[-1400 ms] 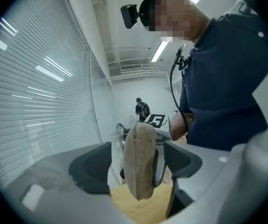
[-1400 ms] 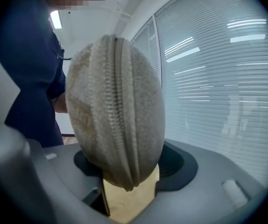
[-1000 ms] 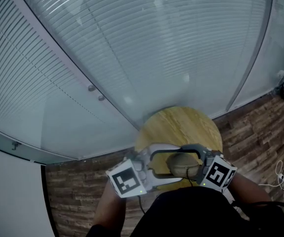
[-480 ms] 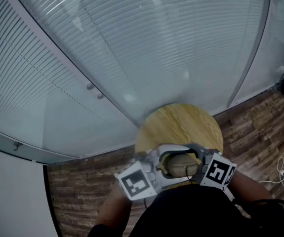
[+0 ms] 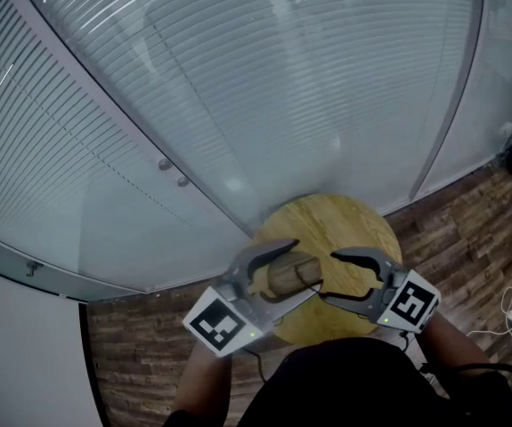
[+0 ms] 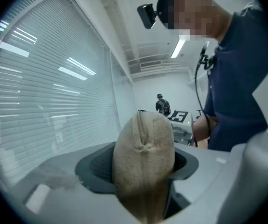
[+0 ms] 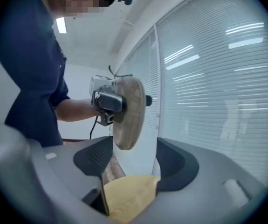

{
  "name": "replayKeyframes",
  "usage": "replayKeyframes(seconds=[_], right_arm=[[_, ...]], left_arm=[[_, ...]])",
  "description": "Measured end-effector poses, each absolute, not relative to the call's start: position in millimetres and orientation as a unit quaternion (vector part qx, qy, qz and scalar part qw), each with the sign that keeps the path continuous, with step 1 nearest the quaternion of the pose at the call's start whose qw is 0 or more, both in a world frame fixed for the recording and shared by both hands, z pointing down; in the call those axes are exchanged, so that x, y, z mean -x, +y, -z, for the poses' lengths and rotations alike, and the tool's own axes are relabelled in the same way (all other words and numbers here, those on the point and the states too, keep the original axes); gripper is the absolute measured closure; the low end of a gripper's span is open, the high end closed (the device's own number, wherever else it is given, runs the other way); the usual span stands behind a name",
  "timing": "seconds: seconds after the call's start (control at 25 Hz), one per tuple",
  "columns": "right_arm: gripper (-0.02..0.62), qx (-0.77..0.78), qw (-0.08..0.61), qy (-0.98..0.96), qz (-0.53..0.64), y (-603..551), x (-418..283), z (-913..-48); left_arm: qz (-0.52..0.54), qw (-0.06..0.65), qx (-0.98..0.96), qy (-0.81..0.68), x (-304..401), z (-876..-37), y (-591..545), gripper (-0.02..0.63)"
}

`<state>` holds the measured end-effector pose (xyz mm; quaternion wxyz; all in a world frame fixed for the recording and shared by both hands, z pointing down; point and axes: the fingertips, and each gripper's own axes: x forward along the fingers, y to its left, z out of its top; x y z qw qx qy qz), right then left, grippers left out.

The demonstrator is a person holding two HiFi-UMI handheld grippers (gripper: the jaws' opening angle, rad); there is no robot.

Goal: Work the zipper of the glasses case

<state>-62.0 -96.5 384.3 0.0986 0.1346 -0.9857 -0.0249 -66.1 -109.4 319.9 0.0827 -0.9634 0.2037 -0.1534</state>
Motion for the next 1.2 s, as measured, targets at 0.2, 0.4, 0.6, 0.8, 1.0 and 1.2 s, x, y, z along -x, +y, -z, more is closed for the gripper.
replayKeyframes(seconds=[0.2,0.4,0.6,0.8,1.0,1.2], right_arm=[[0.298,-0.159,-0.02,-0.984,0.082,-99.7,51.7,-315.1],[0.433,-0.186,0.105,-0.974,0.074,-85.8,51.4,-344.7],[0.469,-0.188,0.09,-0.974,0.089,-84.6,55.0,-343.2],[0.58,-0.182,0.03,-0.977,0.104,-85.0,55.0,-323.0],[0.581,-0.139,-0.028,-0.984,0.107,-81.1,54.2,-302.8],[0.583,-0.087,-0.066,-0.991,0.078,-74.8,59.9,-286.1]], left_arm=[[0.219,0.029,0.941,0.257,84.1,-356.5,-132.1,0.307],[0.227,-0.003,0.933,0.279,81.8,-374.9,-136.0,0.305],[0.249,-0.004,0.934,0.258,67.3,-389.7,-127.4,0.305],[0.253,-0.015,0.94,0.229,64.5,-392.4,-121.0,0.305],[0.16,-0.113,0.972,0.13,58.0,-386.0,-94.1,0.305],[0.044,-0.207,0.977,0.035,56.6,-364.6,-73.8,0.308]])
